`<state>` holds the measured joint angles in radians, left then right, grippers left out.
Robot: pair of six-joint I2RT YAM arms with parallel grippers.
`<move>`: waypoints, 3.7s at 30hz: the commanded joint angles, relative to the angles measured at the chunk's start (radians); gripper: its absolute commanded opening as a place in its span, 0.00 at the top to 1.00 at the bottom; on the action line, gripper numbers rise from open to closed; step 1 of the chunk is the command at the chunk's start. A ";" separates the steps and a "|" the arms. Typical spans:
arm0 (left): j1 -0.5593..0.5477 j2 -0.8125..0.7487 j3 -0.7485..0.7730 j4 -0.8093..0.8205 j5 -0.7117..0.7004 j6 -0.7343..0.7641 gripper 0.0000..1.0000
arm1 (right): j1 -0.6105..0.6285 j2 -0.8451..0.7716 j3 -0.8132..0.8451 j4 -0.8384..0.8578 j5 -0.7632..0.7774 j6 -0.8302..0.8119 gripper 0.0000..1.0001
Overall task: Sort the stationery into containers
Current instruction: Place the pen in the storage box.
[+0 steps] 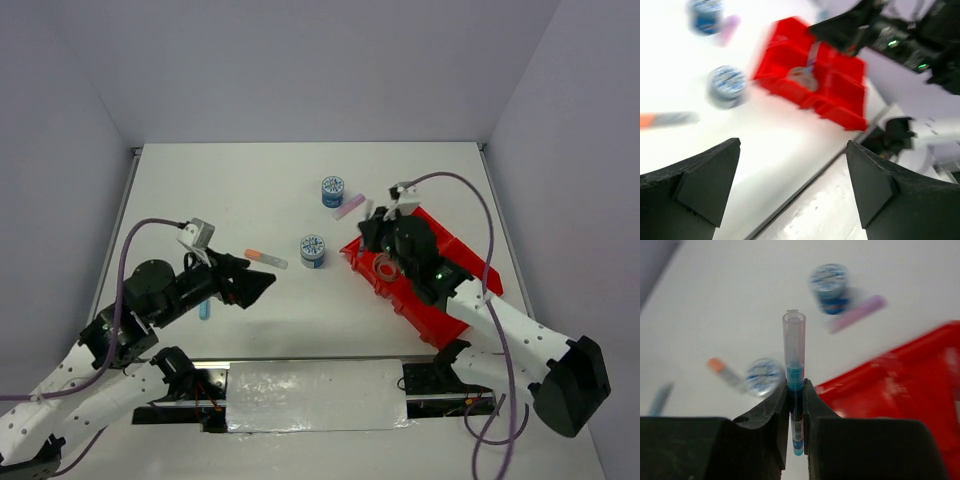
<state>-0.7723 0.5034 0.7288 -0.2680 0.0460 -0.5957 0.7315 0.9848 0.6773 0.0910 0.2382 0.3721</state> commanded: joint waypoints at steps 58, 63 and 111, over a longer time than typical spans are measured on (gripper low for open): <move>0.005 -0.143 0.138 -0.422 -0.503 0.010 0.01 | -0.676 0.193 0.232 -0.337 -0.128 -0.110 1.00; 0.005 -0.131 0.136 -0.419 -0.488 0.016 0.01 | -0.676 0.229 0.249 -0.323 -0.155 -0.119 1.00; 0.005 -0.128 0.132 -0.405 -0.463 0.023 0.01 | -0.673 0.205 0.189 -0.237 -0.396 -0.145 0.94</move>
<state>-0.7692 0.3653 0.8631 -0.7307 -0.4370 -0.5816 0.0589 1.1812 0.8429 -0.2066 -0.1574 0.2443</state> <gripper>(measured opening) 0.993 0.170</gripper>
